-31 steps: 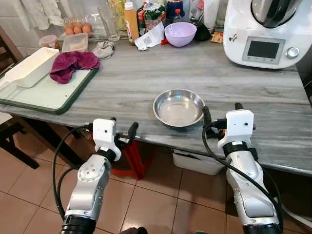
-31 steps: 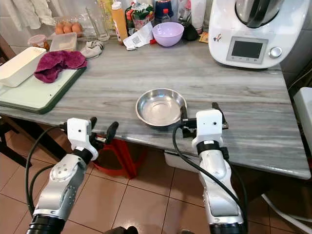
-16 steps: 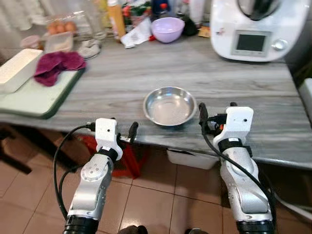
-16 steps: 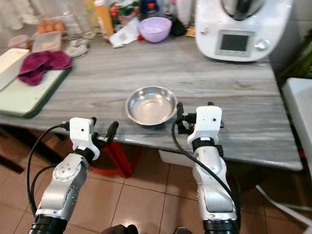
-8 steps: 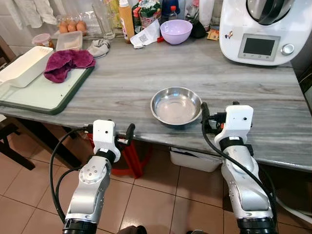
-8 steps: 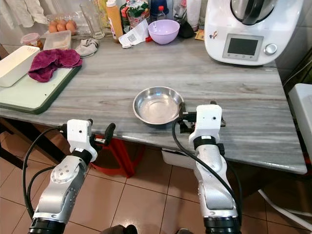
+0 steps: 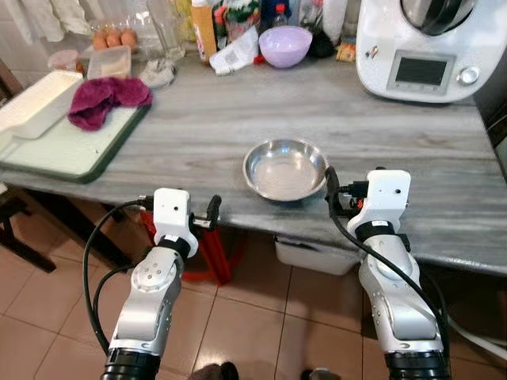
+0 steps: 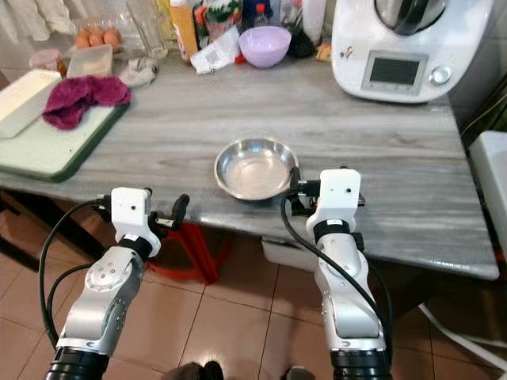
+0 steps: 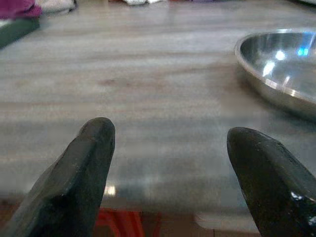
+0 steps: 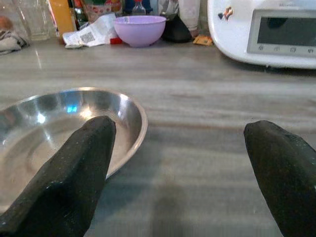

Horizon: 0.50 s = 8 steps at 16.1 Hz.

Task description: Setting the table

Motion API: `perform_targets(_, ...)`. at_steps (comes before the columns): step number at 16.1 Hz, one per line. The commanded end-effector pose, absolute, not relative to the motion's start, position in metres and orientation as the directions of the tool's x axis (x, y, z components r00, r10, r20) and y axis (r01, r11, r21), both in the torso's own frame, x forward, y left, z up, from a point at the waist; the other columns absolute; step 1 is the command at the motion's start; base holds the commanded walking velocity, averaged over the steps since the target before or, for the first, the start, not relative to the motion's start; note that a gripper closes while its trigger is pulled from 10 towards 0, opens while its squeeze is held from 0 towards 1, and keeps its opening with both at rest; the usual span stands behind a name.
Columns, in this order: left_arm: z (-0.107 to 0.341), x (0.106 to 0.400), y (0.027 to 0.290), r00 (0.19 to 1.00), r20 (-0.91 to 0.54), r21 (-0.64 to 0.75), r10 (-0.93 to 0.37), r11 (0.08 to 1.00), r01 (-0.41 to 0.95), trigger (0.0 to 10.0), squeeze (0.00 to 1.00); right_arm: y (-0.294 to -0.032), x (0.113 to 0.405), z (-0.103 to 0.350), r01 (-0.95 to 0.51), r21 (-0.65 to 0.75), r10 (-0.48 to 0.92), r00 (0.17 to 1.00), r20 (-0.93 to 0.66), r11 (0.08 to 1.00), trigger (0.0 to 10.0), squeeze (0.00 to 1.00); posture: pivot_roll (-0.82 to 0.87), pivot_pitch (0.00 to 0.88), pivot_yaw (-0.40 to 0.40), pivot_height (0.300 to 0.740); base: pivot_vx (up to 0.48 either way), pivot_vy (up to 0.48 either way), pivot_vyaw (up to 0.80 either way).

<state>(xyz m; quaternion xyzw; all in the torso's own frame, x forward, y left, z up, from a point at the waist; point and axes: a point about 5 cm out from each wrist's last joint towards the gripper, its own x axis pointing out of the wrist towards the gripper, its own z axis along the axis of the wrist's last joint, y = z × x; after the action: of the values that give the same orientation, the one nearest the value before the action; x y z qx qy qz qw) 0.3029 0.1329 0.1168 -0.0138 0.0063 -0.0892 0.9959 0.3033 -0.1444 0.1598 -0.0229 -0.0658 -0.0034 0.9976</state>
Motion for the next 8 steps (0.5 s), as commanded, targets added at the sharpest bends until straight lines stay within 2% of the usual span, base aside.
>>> perform_targets(1,0.1098,0.3015,0.1352,0.984,-0.049,-0.017,-0.169,0.986,0.169,10.0,0.0,-0.1447,0.3025,0.1593,0.007,-0.035,-0.002,0.992,0.129,0.999,10.0,0.0,-0.11,0.127,0.096,0.74,-0.3,0.0,0.0)
perform_targets(7,0.1087,0.302,0.1347,0.985,-0.055,-0.015,-0.164,0.986,0.163,10.0,0.0,-0.1447,0.3042,0.1594,0.006,-0.035,-0.001,0.992,0.127,0.999,10.0,0.0,-0.1,0.126,0.095,0.74,-0.308,0.0,0.0)
perform_targets(8,0.1089,0.3022,0.1351,0.985,-0.056,-0.015,-0.163,0.987,0.163,10.0,0.0,-0.1443,0.3044,0.1596,0.006,-0.035,-0.001,0.992,0.128,0.999,10.0,0.0,-0.1,0.127,0.095,0.74,-0.311,0.0,-0.41)
